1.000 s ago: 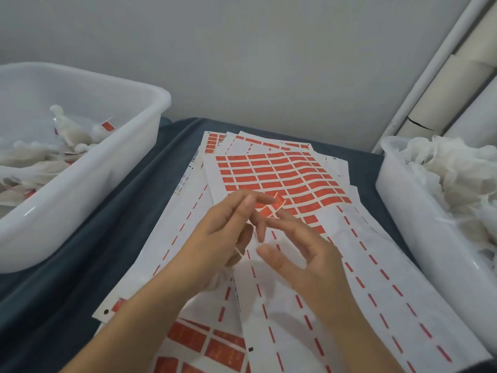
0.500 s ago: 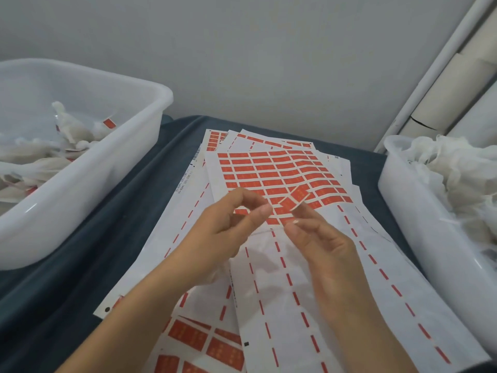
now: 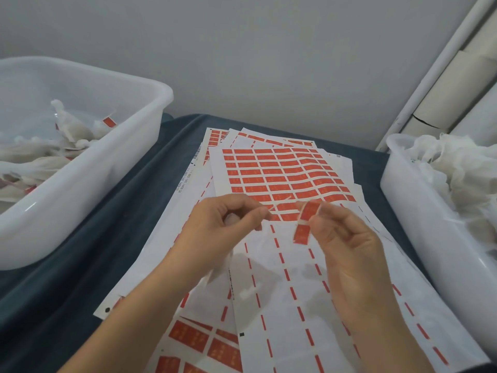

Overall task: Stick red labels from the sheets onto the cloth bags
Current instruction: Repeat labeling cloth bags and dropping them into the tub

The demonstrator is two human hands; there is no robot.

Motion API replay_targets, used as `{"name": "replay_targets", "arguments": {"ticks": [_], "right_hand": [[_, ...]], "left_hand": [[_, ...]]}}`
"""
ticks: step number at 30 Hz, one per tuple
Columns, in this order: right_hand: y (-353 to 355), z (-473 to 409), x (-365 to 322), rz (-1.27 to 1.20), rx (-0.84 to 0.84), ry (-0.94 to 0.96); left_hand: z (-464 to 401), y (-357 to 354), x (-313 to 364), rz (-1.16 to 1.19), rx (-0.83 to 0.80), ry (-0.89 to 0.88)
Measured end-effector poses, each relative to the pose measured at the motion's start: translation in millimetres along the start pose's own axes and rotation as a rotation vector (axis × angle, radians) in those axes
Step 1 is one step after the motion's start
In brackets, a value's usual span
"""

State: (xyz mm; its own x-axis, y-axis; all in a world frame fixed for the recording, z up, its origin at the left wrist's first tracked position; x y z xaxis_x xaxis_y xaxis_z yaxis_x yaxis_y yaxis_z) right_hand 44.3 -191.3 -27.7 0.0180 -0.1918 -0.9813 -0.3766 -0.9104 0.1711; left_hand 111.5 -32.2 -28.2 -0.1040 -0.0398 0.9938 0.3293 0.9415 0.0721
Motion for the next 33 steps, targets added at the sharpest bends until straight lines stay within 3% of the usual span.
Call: {"name": "replay_targets", "arguments": {"ticks": [4,12,28,33], "right_hand": [[-15.0,2.6,-1.4,0.025,-0.119,-0.013],[-23.0,1.7,1.8,0.121,-0.210,-0.025],[-6.1,0.1,4.6,0.133,-0.002,0.004],[-4.0,2.0,3.3,0.129,0.036,0.024]], "left_hand": [[-0.5,-0.9,8.8,-0.105,-0.022,-0.104],[7.8,-23.6,14.4,-0.155,-0.247,-0.174],[11.1,-27.8,11.4,-0.076,-0.268,-0.084],[10.0,-27.7,5.5,-0.019,-0.201,-0.032]]}}
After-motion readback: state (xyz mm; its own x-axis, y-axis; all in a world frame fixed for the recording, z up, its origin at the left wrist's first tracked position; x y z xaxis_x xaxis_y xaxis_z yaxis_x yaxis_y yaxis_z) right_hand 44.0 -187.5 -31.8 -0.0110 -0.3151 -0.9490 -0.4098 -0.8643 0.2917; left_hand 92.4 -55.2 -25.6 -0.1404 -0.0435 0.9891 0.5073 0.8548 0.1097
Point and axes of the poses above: each hand's wrist, its own z-axis away from the middle knuckle, its own y-axis out of the back of the hand, x = y × z, the point moved 10 cm from there along -z, towards the middle knuckle, and after that the axes turned 11 degrees about z, right-handed, at the moved point
